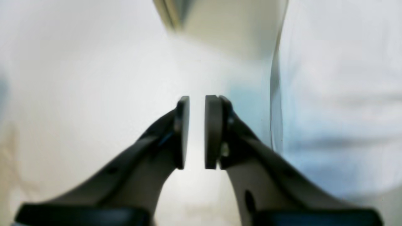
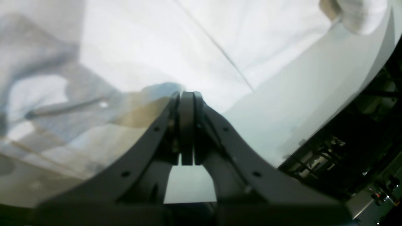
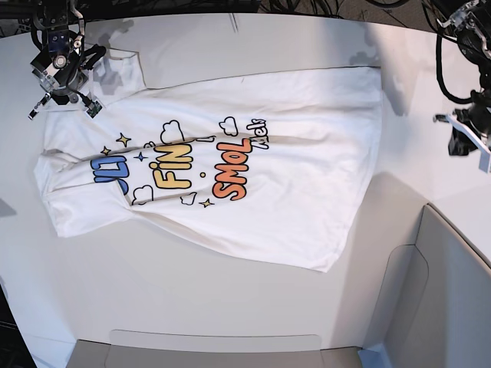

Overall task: Layout the t-shirt on the table in an organized manner, then fold the t-shirt properly
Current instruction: 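Move both grippers outward beyond the flattened shirt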

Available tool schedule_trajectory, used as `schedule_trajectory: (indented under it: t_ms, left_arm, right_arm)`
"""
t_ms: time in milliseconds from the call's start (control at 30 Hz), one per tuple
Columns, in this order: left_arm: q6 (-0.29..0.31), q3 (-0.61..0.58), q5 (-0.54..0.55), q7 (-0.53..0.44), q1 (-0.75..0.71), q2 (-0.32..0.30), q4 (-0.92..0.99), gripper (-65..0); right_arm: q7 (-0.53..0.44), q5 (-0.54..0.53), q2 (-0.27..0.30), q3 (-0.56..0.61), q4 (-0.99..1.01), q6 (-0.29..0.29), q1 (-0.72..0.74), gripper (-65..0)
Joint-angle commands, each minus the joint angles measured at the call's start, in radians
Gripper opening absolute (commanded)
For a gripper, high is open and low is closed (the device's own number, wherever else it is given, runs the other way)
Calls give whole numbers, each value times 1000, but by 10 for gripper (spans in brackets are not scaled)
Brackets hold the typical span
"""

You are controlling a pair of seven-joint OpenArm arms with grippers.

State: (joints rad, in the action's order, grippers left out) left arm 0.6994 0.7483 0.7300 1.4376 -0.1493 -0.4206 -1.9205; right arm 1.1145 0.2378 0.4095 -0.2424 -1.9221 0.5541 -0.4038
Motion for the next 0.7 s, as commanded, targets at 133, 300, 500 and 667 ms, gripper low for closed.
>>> schedule_trajectory:
  t_ms: [133, 300, 500, 667]
  left_arm:
    - [-1, 3, 227, -41, -86, 2, -73, -492]
    - [-1, 7, 293, -41, -125, 10, -78, -491]
    - [-1, 9, 293, -41, -141, 12, -78, -491]
    - [-1, 9, 293, -41, -143, 13, -78, -491]
  right_arm:
    - [0, -88, -33, -160, -133, 4, 4, -650]
    - [5, -354, -34, -390, -127, 5, 10, -650]
    - [0, -559, -27, -556, -132, 5, -45, -650]
    - [0, -569, 32, -532, -139, 5, -105, -650]
